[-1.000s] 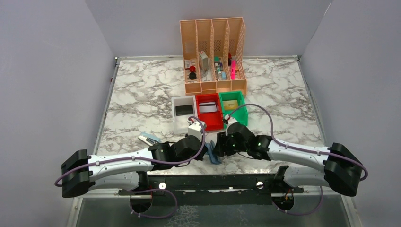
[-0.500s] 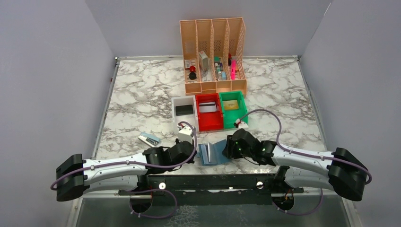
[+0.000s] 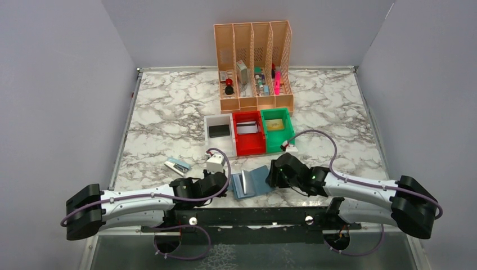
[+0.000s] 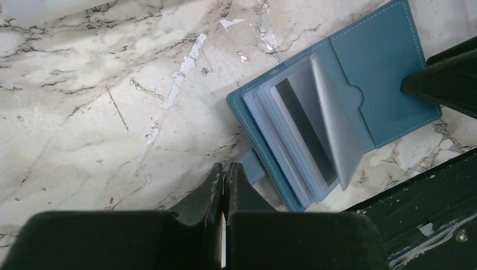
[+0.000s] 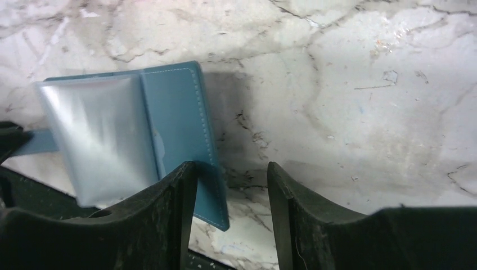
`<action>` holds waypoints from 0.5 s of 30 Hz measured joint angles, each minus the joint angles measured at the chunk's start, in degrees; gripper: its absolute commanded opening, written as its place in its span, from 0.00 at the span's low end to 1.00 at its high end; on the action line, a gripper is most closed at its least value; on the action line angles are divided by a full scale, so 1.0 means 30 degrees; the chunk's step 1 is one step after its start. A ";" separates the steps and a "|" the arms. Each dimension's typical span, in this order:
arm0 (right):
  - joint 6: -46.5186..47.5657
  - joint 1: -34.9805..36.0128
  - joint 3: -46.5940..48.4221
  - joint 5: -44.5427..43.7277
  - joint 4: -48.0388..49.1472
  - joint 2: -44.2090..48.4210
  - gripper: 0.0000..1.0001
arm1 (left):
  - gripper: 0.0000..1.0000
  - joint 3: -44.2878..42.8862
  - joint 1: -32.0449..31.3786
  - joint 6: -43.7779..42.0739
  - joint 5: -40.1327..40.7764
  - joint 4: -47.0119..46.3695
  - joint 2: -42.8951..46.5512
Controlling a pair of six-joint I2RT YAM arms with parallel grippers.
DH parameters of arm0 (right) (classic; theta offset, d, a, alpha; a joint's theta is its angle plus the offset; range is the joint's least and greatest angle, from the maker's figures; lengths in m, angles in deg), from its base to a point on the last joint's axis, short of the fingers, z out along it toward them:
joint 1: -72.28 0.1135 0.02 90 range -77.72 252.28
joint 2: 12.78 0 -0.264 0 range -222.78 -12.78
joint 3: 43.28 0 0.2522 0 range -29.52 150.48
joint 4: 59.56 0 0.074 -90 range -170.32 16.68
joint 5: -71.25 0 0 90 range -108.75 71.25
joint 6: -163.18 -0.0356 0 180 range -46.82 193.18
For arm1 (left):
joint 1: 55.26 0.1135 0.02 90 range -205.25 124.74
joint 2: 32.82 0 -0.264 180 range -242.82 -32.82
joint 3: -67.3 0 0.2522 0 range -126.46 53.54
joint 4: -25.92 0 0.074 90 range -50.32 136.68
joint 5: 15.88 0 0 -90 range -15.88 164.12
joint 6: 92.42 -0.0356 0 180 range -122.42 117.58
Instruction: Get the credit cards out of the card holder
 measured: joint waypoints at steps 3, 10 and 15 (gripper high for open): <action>0.0823 -0.0007 0.0175 0.0539 -0.0240 0.1326 0.58 | 0.00 -0.0124 0.0007 -0.0146 -0.0007 -0.0015 0.0189; 0.2098 -0.0007 0.1566 0.1894 -0.0117 0.3118 0.61 | 0.00 -0.1056 0.0015 -0.0903 -0.0248 -0.0219 0.0226; 0.2827 -0.0007 0.2594 0.3082 0.0044 0.3053 0.60 | 0.00 -0.1639 0.0015 -0.1326 -0.0678 -0.0335 0.0029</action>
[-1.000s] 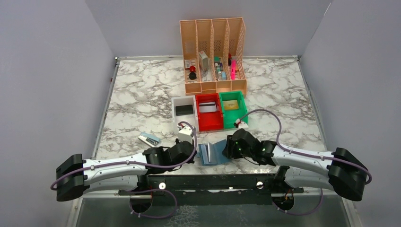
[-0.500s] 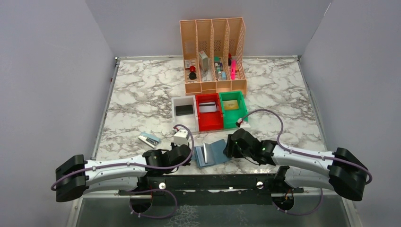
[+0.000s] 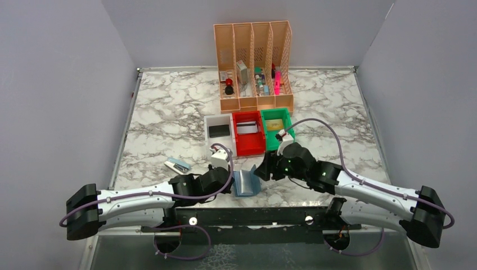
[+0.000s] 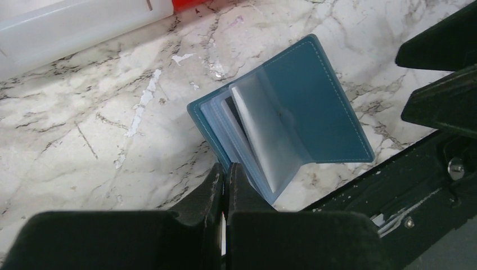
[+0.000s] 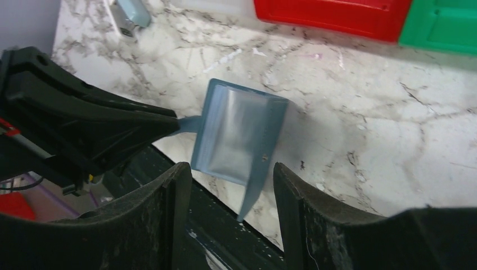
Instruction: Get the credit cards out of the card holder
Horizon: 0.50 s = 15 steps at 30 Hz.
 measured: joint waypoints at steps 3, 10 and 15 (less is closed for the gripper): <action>0.0321 0.0000 0.0160 0.0882 0.0736 -0.0226 0.60 | 0.00 -0.0284 0.0000 -0.0284 -0.0328 -0.0131 -0.0015; 0.0969 0.0022 0.0546 0.2251 0.1639 -0.2200 0.60 | 0.00 -0.0831 0.0000 -0.0852 -0.0758 -0.0641 -0.0197; 0.1180 0.0175 0.1282 0.2280 0.1639 -0.4561 0.61 | 0.00 -0.0831 0.0000 -0.0976 -0.0874 -0.0699 -0.0423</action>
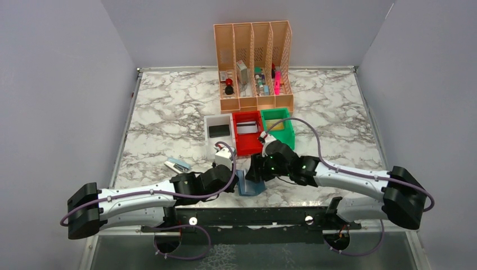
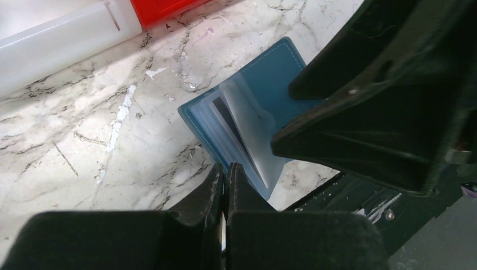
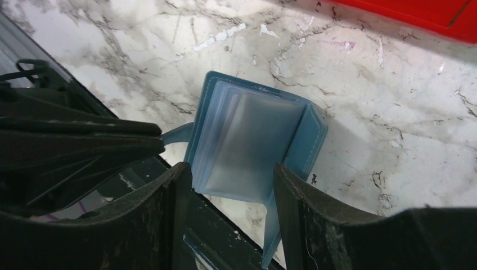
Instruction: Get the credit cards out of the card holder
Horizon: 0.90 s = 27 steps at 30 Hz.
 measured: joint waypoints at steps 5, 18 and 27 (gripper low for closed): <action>-0.0073 0.0102 0.0401 -0.0328 0.0000 -0.1734 0.63 | 0.00 0.0000 0.0000 -0.0102 -0.0066 -0.0022 -0.0022; -0.0051 0.0255 0.1770 -0.1494 -0.0160 -0.4153 0.63 | 0.00 0.0000 0.0000 -0.0233 -0.0291 -0.0029 0.0000; -0.0124 0.0364 0.1887 -0.3249 -0.1180 -0.4393 0.55 | 0.00 0.0000 0.0000 -0.0240 -0.0335 -0.0029 0.0306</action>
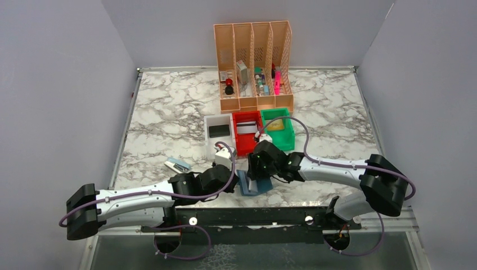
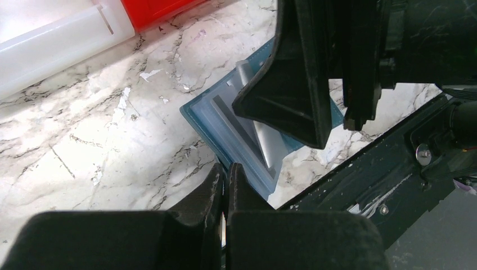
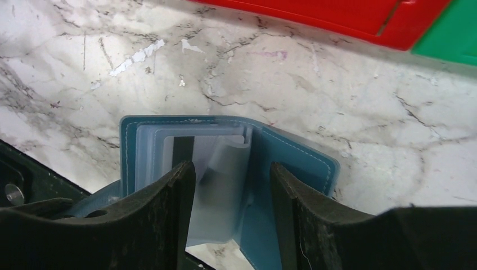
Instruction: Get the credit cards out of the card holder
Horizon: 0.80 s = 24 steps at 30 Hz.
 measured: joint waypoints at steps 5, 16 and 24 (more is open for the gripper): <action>-0.0299 0.0000 -0.0590 -0.1282 -0.0568 0.1275 0.54 | 0.00 0.0000 0.0000 0.0007 0.0000 0.0007 0.0160; -0.1035 0.0000 -0.2004 -0.2834 -0.1574 0.1931 0.43 | 0.00 0.0080 0.0000 0.0270 0.0117 0.0204 0.0270; -0.1807 0.0000 -0.3417 -0.2710 -0.0845 0.2302 0.38 | 0.00 0.1122 0.0051 0.1566 0.1603 0.1494 -0.0138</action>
